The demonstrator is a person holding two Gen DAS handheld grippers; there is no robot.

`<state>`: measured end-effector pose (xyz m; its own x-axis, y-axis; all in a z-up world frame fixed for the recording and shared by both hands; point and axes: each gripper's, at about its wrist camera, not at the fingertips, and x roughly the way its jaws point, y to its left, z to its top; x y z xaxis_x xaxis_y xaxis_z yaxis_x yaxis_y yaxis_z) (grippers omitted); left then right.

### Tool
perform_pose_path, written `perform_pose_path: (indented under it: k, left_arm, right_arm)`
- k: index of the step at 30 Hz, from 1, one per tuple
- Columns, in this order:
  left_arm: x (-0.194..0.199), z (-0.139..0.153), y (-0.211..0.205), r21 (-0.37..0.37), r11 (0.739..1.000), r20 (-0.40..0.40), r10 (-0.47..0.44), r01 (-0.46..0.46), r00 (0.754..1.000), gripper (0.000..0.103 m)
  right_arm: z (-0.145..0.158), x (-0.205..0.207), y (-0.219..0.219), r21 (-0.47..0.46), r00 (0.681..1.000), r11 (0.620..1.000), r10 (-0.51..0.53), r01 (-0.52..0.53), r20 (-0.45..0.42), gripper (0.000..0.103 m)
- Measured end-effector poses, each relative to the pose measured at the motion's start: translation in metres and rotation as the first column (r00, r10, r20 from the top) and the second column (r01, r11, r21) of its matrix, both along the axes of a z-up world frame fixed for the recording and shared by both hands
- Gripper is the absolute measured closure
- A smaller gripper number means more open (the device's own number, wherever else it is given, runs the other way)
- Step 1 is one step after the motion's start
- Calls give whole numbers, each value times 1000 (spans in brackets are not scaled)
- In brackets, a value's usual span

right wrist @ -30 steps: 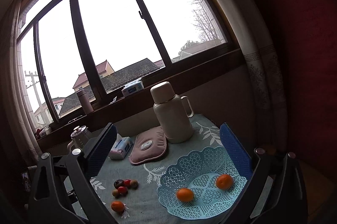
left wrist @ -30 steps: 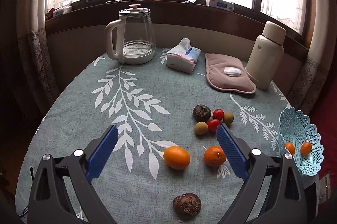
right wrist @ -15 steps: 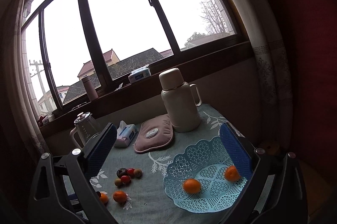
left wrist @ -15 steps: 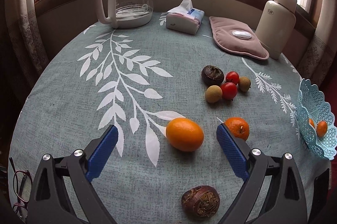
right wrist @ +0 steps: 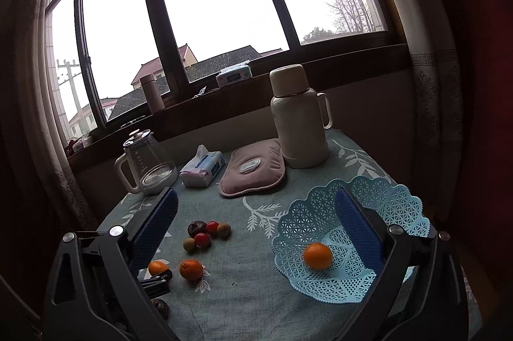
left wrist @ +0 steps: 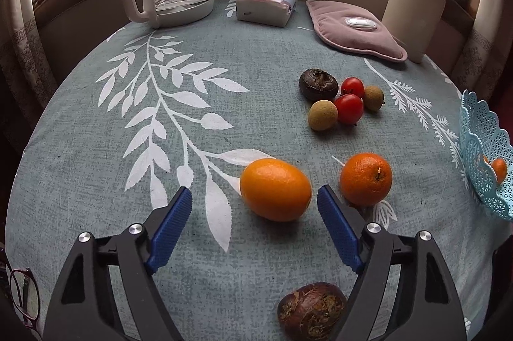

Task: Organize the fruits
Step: 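Close the left gripper on another large orange, then lift the orange with the left gripper while the right gripper moves to the brown fruit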

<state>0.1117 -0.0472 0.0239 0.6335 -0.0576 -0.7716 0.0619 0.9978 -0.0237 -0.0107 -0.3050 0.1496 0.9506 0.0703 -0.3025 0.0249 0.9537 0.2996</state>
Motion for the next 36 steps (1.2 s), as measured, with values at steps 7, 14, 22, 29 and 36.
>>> perform_pose_path:
  k: [7,14,22,29,36]
  left_arm:
    - [-1,-3,-4,-16,999,10,-50,51,999,51]
    - [-5,0,-5,-49,995,41,-83,85,996,58]
    - [-12,16,2,-52,996,89,-71,76,993,58]
    - [-18,26,10,-64,996,111,-51,58,993,58]
    - [-27,44,18,-71,997,158,-33,45,987,58]
  right_arm:
    - [-14,9,18,-32,997,998,54,-56,-56,3]
    - [-29,18,37,-64,988,991,106,-113,-111,3]
    - [-44,25,54,-83,977,985,139,-154,-160,3]
    - [-54,28,58,-56,969,984,154,-167,-193,3]
    - [-67,28,76,-48,949,973,207,-224,-236,3]
